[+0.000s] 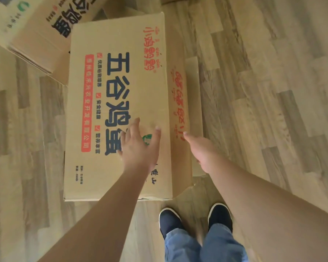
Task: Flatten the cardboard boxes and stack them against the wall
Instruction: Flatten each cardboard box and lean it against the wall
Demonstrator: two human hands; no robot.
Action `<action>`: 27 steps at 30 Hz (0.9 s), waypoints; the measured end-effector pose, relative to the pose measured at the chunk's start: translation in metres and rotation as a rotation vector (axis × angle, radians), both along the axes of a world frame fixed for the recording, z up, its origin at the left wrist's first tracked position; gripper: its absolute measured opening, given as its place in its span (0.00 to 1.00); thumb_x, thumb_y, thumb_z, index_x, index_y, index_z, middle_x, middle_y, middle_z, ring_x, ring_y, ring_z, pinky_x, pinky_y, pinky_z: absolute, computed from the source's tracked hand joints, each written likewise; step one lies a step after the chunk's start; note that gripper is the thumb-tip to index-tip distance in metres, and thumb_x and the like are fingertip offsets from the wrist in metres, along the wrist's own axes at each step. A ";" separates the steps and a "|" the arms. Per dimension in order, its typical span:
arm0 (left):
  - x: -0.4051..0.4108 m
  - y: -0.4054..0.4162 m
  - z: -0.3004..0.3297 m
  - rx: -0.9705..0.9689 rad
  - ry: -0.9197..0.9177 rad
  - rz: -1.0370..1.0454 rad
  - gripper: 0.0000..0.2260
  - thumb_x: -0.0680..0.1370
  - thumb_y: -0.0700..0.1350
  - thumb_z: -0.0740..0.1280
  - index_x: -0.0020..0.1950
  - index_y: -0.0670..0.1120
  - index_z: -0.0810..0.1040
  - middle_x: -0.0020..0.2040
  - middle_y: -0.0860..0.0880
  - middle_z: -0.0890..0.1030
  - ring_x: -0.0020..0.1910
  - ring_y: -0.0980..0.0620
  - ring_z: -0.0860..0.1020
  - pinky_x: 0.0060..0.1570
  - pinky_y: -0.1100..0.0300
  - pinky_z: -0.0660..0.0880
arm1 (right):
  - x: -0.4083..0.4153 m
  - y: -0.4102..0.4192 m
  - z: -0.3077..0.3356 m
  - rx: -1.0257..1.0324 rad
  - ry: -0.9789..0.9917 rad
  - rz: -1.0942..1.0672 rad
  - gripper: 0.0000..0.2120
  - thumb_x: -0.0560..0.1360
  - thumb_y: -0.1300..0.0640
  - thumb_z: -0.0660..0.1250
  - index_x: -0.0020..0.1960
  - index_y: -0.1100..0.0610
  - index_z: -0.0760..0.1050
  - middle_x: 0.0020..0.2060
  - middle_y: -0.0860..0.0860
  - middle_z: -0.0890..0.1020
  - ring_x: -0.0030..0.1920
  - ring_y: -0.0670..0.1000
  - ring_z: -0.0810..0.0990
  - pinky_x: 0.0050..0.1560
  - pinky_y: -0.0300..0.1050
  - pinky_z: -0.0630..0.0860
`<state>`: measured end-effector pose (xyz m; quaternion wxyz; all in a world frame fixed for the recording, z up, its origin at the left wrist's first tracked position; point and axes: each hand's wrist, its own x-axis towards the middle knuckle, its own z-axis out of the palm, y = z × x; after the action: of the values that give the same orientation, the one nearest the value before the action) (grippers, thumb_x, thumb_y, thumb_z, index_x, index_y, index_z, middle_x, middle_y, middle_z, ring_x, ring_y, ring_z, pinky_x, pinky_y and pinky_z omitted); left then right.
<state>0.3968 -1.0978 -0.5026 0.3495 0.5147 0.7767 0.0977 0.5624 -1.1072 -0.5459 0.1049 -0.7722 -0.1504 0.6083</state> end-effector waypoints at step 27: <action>0.008 0.007 -0.022 -0.349 0.210 -0.145 0.55 0.66 0.77 0.69 0.81 0.69 0.37 0.84 0.50 0.32 0.82 0.42 0.31 0.74 0.23 0.46 | 0.056 0.006 -0.008 0.098 0.275 -0.179 0.44 0.59 0.33 0.83 0.70 0.51 0.79 0.64 0.51 0.86 0.66 0.57 0.82 0.73 0.66 0.70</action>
<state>0.4044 -1.0911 -0.5247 0.3567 0.5085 0.7748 -0.1179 0.6189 -1.1014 -0.5541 0.2157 -0.6861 -0.0946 0.6884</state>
